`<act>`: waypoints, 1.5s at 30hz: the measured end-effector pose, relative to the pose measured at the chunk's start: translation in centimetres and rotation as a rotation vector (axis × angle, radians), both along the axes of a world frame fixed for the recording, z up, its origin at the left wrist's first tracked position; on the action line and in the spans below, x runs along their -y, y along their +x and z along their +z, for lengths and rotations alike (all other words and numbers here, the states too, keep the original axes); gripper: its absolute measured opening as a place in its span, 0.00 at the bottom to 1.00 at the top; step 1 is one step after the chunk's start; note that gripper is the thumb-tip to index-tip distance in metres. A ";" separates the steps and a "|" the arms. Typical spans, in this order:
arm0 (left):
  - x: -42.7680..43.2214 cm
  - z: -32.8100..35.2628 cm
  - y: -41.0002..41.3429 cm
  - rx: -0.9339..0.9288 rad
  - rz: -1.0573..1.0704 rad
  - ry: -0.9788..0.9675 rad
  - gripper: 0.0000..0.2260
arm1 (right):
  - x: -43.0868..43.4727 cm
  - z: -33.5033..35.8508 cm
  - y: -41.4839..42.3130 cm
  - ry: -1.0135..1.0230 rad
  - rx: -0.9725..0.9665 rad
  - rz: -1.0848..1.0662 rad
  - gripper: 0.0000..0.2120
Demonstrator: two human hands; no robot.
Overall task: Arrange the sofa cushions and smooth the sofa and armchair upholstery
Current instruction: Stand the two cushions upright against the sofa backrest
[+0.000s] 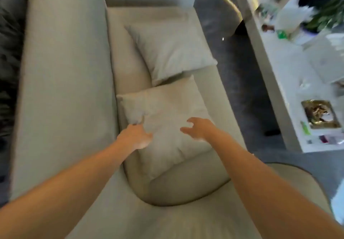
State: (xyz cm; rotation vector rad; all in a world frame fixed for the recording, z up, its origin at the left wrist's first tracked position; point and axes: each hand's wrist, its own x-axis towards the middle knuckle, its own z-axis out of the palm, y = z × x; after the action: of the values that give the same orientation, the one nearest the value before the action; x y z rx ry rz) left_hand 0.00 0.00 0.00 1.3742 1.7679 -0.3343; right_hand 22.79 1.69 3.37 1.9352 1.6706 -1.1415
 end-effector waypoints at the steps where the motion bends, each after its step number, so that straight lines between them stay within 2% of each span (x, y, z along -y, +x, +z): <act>1: -0.4 -2.1 -0.2 0.011 0.077 0.019 0.34 | -0.5 -2.4 -0.3 -0.004 -0.005 -0.042 0.37; 3: -0.7 -6.6 -0.9 0.101 0.310 -0.001 0.41 | -0.9 -7.3 -0.8 0.019 -0.021 -0.216 0.42; 4: -0.6 -8.0 -1.0 0.188 0.431 -0.020 0.41 | -0.7 -9.2 -1.3 0.029 -0.045 -0.324 0.44; 6: -1.0 -10.0 -0.7 0.315 0.621 -0.020 0.36 | -0.5 -12.1 -2.2 0.074 -0.040 -0.470 0.47; 7: -1.3 -10.3 -0.6 0.341 0.634 0.027 0.34 | -0.6 -12.9 -2.4 0.103 -0.018 -0.517 0.48; 11: -1.8 -6.5 0.2 0.410 0.468 0.228 0.17 | -1.4 -10.7 -1.7 0.164 -0.047 -0.630 0.46; 14: -2.4 -0.5 -0.8 0.452 0.342 0.367 0.10 | -1.6 -7.0 -1.9 0.087 -0.173 -0.697 0.45; 17: -3.1 5.5 -3.2 0.368 0.212 0.485 0.11 | -0.7 -3.2 -4.5 -0.152 -0.420 -0.891 0.47; 21: -3.0 9.9 -7.6 0.216 0.038 0.453 0.15 | 1.8 -1.8 -10.4 -0.398 -0.637 -0.995 0.47; 24: -3.0 10.9 -9.8 0.158 0.028 0.393 0.18 | 2.4 -2.6 -13.7 -0.351 -0.673 -1.033 0.48; 26: -4.2 11.3 -10.3 0.039 -0.082 0.375 0.19 | 1.8 -2.8 -13.6 -0.363 -0.664 -1.019 0.49; 29: -7.9 11.5 -9.4 -0.044 -0.240 0.559 0.19 | -0.3 -2.6 -10.7 -0.506 -0.584 -0.936 0.46; 32: -13.8 10.4 -6.1 0.065 -0.190 0.667 0.16 | -5.4 -3.0 -7.2 -0.442 -0.465 -0.828 0.33; 34: -18.8 8.3 -3.5 0.148 -0.052 0.533 0.13 | -10.8 -3.5 -5.8 -0.253 -0.439 -0.859 0.27; 36: -23.7 5.2 -1.6 0.284 0.228 0.269 0.10 | -16.8 -3.6 -5.2 -0.022 -0.416 -0.882 0.27; 38: -27.8 2.3 -0.5 0.381 0.523 0.063 0.16 | -21.8 -3.5 -4.7 0.164 -0.408 -0.860 0.30; 40: -30.9 -0.8 -0.3 0.409 0.695 -0.013 0.30 | -26.4 -4.4 -4.4 0.288 -0.391 -0.818 0.34; 43: -33.9 -5.8 0.8 0.473 0.787 -0.069 0.50 | -31.3 -7.7 -4.0 0.329 -0.264 -0.740 0.37; 45: -34.9 -8.6 1.8 0.568 0.831 -0.091 0.54 | -32.6 -10.5 -4.5 0.291 -0.240 -0.676 0.38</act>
State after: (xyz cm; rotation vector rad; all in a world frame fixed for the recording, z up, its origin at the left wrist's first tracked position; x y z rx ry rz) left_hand 1.78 34.93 -8.57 0.4953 1.6323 0.3896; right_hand 18.31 34.25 -7.15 2.7714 1.3721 -1.4669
